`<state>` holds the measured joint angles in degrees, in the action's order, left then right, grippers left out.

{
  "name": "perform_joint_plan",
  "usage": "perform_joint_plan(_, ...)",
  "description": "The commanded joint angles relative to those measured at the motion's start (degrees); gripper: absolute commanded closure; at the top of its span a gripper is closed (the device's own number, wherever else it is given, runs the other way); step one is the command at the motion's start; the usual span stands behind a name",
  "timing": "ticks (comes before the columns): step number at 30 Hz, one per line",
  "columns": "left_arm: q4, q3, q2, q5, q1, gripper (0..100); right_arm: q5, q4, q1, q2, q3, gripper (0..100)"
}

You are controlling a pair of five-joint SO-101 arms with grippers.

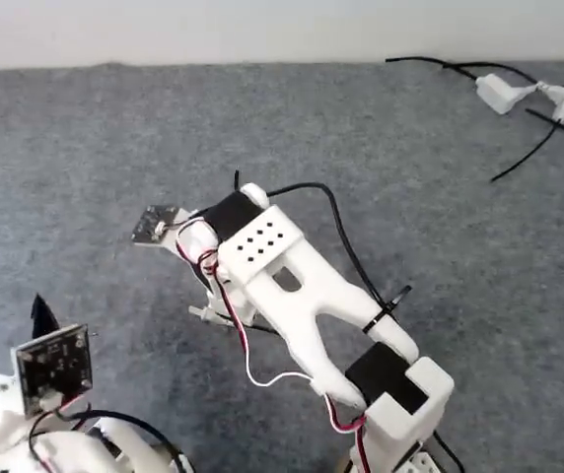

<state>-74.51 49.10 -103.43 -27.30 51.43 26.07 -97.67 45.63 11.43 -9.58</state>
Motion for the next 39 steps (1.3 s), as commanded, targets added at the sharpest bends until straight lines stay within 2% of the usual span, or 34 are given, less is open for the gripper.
perform_joint_plan(1, -1.4, -4.0, -0.8, -2.3, 0.4, 63, -1.5, 2.3, 4.5, -2.3, 0.4, 79.8)
perform_joint_plan(4, -1.5, -3.9, -0.7, -2.3, 1.3, 63, -3.3, 5.6, 8.4, 0.3, 0.7, 79.8)
perform_joint_plan(10, 1.7, -4.5, -0.8, -3.0, 12.7, 63, -3.5, 10.3, 11.2, 7.1, 0.3, 79.8)
perform_joint_plan(13, 1.8, -4.6, -0.9, -4.2, 15.6, 63, -3.4, 12.3, 11.1, 9.5, 0.3, 79.8)
perform_joint_plan(20, 1.8, -4.8, -0.9, -4.3, 16.2, 63, -3.1, 13.6, 10.7, 12.7, 0.7, 80.0)
perform_joint_plan(33, 1.8, -4.8, -1.0, -4.3, 16.2, 63, 1.6, 15.0, 0.8, 17.9, 0.6, 80.1)
perform_joint_plan(39, 1.8, -4.8, -1.0, -4.3, 16.2, 63, 1.2, 16.7, 1.8, 21.3, 0.6, 80.1)
